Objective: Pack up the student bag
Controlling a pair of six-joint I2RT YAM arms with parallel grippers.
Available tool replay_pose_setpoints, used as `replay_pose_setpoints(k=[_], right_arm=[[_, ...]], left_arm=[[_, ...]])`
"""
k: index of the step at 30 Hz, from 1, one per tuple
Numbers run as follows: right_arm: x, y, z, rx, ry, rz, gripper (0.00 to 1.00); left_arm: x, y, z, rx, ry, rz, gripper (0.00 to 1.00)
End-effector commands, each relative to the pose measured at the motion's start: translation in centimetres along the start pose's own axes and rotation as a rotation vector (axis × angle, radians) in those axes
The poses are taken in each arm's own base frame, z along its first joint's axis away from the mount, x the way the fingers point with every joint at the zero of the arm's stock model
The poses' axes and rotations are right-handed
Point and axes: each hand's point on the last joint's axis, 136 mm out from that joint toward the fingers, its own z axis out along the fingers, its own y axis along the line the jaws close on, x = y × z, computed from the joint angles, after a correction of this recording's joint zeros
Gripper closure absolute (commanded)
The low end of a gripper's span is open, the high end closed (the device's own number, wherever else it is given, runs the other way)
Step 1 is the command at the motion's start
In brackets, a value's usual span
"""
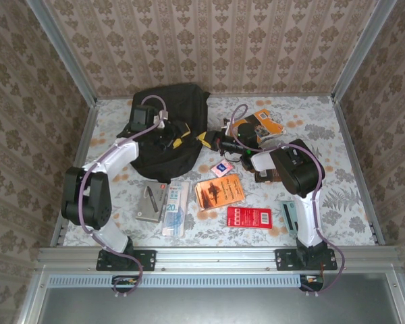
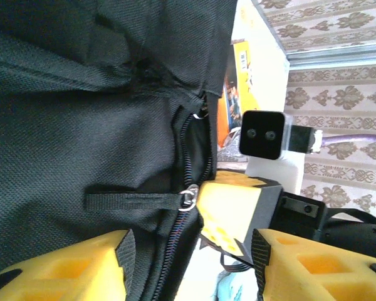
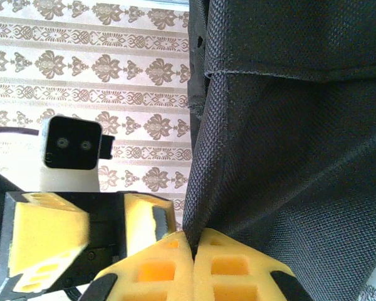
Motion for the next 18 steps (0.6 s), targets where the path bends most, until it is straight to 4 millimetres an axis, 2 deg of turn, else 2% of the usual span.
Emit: replay_pose_setpoints(k=[1, 9, 18], right_arm=[[0.6, 1.6, 0.0, -0.063, 0.036, -0.067, 1.00], [1.0, 2.3, 0.1, -0.097, 0.042, -0.074, 1.00], [1.8, 2.2, 0.8, -0.130, 0.052, -0.053, 1.00]], left_arm=[[1.4, 2.2, 1.2, -0.042, 0.048, -0.029, 0.43], [1.6, 2.6, 3.0, -0.034, 0.060, -0.053, 0.39], [0.8, 0.1, 4.9, 0.093, 0.081, -0.084, 0.42]])
